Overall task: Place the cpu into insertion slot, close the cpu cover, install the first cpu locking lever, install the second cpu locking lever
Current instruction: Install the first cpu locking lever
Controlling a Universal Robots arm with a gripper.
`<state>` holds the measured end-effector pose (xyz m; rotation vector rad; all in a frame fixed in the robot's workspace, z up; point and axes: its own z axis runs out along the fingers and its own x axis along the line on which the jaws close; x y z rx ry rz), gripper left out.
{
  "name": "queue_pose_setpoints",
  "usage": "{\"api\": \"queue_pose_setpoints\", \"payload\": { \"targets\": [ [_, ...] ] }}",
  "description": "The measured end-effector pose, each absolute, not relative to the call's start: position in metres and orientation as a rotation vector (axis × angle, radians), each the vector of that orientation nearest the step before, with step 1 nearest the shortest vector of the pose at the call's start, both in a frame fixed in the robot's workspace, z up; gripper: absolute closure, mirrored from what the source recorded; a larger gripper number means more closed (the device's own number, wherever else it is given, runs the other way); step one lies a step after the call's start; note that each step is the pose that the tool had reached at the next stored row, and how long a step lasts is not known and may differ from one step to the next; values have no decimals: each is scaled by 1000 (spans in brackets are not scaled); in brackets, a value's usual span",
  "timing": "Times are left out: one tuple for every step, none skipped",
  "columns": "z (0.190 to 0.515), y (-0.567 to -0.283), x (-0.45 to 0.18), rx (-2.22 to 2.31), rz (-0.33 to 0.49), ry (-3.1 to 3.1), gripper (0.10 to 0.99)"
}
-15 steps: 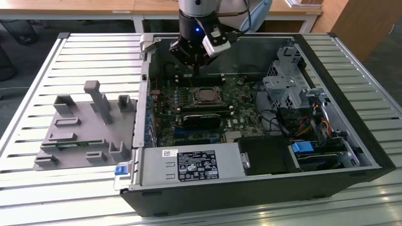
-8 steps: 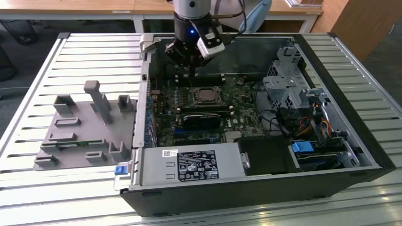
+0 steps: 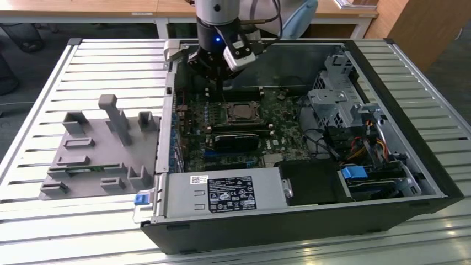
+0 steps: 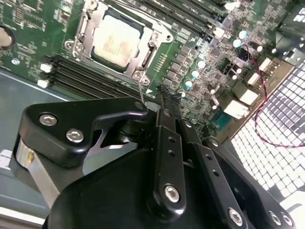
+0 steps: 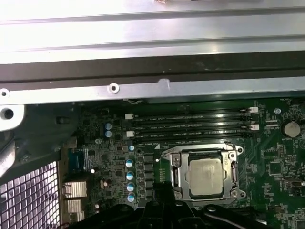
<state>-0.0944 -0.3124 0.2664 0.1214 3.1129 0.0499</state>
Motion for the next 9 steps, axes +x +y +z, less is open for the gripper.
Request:
{"api": "queue_pose_setpoints", "payload": {
  "targets": [
    [265, -312, -96, 121, 50, 3113, 980],
    [265, -311, -96, 121, 50, 3113, 980],
    [264, -310, -97, 121, 50, 3113, 980],
    [263, -309, -98, 121, 50, 3113, 980],
    [263, -308, -98, 121, 50, 3113, 980],
    [262, -307, -98, 121, 50, 3113, 980],
    [261, -306, -99, 121, 50, 3113, 980],
    [260, -306, -99, 121, 50, 3113, 980],
    [260, -305, -100, 121, 50, 3113, 980]
  ]
}}
